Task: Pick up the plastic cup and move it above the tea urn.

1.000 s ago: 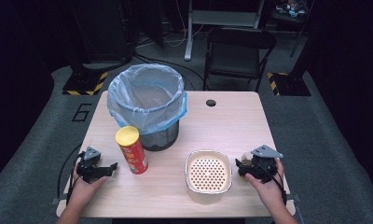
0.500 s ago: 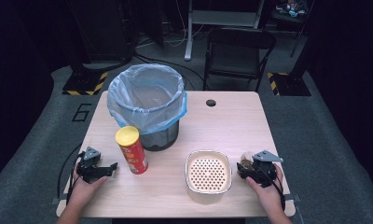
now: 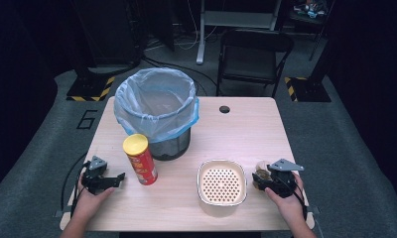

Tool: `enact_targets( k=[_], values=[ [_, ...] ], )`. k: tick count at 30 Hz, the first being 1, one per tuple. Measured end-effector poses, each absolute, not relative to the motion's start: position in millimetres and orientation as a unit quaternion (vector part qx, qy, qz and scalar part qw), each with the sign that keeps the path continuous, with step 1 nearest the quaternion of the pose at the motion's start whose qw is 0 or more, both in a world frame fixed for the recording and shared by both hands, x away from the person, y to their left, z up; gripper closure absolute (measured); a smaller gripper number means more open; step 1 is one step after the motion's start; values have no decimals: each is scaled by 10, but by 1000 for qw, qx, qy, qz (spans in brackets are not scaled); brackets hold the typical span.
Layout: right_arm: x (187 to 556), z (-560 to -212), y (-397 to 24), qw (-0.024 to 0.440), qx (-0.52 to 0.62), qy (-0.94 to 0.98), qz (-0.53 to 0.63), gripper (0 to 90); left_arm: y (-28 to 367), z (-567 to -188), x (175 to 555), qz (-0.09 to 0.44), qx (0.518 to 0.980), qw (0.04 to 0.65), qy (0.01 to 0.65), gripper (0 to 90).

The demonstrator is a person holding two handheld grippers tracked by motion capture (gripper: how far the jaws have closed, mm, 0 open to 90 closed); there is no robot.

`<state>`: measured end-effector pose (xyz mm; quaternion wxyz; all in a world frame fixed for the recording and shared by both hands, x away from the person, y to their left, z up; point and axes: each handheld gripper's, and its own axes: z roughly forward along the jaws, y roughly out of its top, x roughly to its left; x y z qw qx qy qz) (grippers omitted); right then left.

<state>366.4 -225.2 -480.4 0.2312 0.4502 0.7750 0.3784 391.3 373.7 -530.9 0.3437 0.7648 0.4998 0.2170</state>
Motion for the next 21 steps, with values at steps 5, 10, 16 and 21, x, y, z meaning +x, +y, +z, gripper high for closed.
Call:
enact_targets(
  k=[5, 10, 16, 21],
  values=[
    [3708, -4737, -2248, 228, 413, 795, 382, 328, 3737, -5309, 3913, 217, 765, 344, 500, 127],
    [3778, -4637, -2262, 219, 367, 818, 384, 332, 3737, -5309, 3913, 217, 765, 344, 500, 127],
    [3934, -4345, -2276, 232, 302, 828, 412, 332, 3737, -5309, 3914, 217, 765, 344, 500, 127],
    [4069, -4205, -2228, 216, 280, 829, 433, 332, 3738, -5308, 3915, 217, 765, 343, 499, 127]
  ],
)
